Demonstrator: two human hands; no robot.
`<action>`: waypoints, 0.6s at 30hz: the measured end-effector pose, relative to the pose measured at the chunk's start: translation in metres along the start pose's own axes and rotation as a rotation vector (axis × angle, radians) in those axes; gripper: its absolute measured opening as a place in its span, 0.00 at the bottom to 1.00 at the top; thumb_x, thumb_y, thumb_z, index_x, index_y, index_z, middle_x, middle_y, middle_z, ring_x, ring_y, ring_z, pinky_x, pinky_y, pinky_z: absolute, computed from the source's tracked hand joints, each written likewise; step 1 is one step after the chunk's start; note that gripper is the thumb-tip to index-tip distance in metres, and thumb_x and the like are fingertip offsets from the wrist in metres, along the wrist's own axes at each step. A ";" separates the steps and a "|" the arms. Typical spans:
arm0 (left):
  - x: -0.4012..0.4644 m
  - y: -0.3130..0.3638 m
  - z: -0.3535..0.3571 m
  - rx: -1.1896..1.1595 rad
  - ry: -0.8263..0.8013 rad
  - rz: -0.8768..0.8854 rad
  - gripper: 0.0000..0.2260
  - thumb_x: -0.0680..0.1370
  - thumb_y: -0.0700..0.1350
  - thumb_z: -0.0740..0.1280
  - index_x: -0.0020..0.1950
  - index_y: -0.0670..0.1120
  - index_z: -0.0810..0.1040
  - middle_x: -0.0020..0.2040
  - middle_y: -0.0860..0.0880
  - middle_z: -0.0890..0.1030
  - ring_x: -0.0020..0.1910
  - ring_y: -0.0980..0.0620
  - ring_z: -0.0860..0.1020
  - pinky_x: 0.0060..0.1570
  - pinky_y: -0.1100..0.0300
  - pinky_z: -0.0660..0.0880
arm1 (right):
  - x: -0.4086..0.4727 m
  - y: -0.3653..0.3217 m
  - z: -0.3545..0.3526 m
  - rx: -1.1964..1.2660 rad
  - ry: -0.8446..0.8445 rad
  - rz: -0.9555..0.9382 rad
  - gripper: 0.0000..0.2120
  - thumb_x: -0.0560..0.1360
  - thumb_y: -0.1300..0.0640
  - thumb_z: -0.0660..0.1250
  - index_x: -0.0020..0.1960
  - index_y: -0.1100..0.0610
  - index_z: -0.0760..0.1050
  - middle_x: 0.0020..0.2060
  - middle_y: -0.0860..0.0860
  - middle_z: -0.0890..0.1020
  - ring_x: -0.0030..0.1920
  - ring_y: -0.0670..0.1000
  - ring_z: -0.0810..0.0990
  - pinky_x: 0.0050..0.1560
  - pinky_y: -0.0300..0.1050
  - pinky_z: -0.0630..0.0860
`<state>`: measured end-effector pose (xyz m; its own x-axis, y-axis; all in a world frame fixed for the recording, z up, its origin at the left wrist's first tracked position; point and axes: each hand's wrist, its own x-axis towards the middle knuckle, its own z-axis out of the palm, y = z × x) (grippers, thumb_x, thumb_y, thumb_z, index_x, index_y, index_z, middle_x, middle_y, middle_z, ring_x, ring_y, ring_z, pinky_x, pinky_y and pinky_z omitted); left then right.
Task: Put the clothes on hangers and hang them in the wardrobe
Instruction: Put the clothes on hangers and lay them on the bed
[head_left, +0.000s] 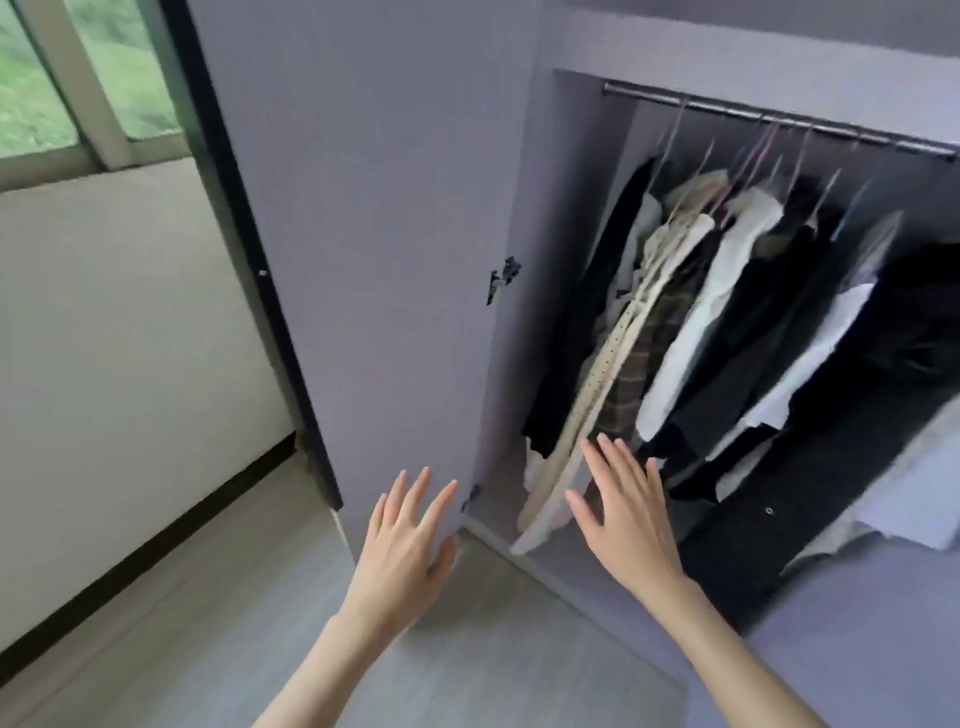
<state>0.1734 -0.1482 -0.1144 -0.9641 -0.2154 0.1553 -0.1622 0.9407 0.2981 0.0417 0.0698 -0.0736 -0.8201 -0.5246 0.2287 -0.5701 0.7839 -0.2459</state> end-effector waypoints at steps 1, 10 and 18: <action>0.013 0.006 0.002 -0.018 -0.028 0.032 0.23 0.76 0.54 0.53 0.71 0.50 0.63 0.68 0.42 0.70 0.67 0.36 0.68 0.59 0.43 0.70 | 0.003 0.010 -0.005 -0.021 0.018 0.035 0.30 0.76 0.40 0.47 0.73 0.53 0.61 0.72 0.53 0.65 0.73 0.52 0.59 0.72 0.57 0.51; 0.131 0.057 0.040 -0.211 -0.133 0.151 0.28 0.75 0.60 0.45 0.75 0.54 0.57 0.75 0.51 0.55 0.74 0.49 0.49 0.70 0.51 0.57 | 0.079 0.091 -0.020 -0.184 0.087 0.113 0.26 0.76 0.45 0.52 0.68 0.56 0.69 0.65 0.56 0.74 0.67 0.56 0.70 0.66 0.59 0.60; 0.290 0.104 0.023 -0.343 0.031 0.073 0.27 0.79 0.62 0.48 0.72 0.49 0.64 0.72 0.48 0.66 0.71 0.49 0.63 0.69 0.54 0.61 | 0.224 0.145 -0.061 -0.220 0.172 -0.057 0.25 0.75 0.47 0.52 0.67 0.56 0.70 0.64 0.56 0.74 0.67 0.57 0.71 0.65 0.61 0.63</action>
<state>-0.1275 -0.1062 -0.0598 -0.9629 -0.1632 0.2150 -0.0075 0.8124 0.5831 -0.2218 0.0859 -0.0002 -0.7559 -0.5202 0.3976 -0.5746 0.8181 -0.0221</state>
